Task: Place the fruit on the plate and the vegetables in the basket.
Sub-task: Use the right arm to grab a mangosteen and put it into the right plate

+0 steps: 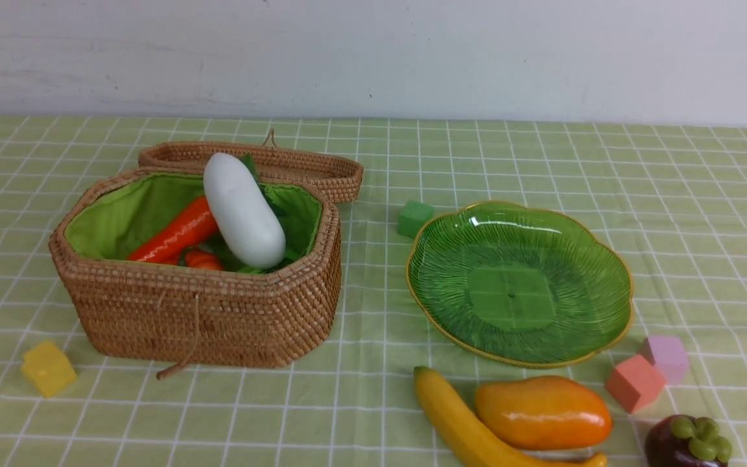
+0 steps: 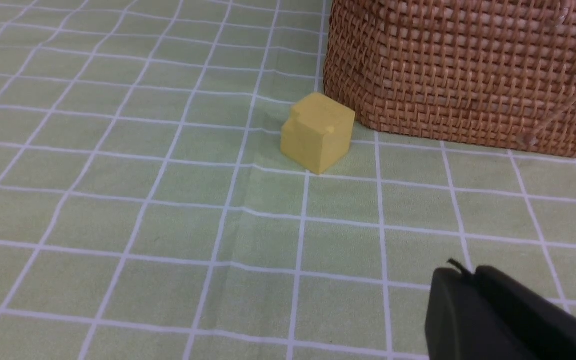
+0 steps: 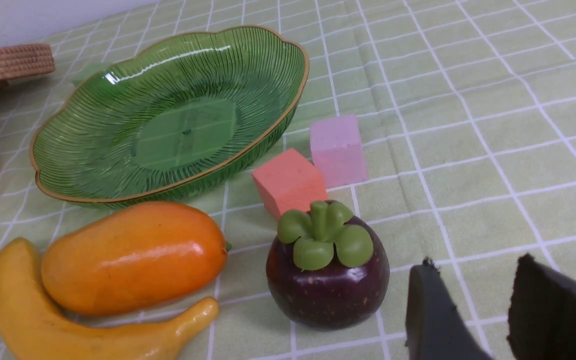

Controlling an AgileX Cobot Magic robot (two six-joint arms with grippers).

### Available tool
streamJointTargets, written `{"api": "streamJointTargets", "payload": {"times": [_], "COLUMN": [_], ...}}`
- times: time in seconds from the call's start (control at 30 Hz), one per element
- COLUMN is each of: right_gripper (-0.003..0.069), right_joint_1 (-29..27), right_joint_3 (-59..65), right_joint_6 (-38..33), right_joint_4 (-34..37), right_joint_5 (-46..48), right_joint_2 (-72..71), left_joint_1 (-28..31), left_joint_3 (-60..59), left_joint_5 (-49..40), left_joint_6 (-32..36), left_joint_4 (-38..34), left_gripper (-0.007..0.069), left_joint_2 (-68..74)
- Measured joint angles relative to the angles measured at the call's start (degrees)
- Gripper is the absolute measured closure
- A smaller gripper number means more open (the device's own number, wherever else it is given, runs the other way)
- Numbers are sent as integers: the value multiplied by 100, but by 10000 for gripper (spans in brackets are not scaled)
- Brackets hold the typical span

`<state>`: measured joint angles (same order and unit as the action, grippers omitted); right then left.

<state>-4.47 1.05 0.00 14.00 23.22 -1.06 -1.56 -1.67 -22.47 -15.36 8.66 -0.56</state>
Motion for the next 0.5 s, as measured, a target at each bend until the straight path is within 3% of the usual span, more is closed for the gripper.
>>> {"api": "streamJointTargets", "payload": {"times": [0.5], "right_gripper": [419], "right_joint_1": [0], "right_joint_3": [0], "right_joint_6": [0], "right_joint_4": [0], "right_joint_5": [0], "right_joint_2": [0], "left_joint_1": [0], "left_joint_3": [0], "left_joint_5": [0], "left_joint_6": [0], "left_joint_4": [0], "left_gripper": [580], "left_joint_2": [0]}}
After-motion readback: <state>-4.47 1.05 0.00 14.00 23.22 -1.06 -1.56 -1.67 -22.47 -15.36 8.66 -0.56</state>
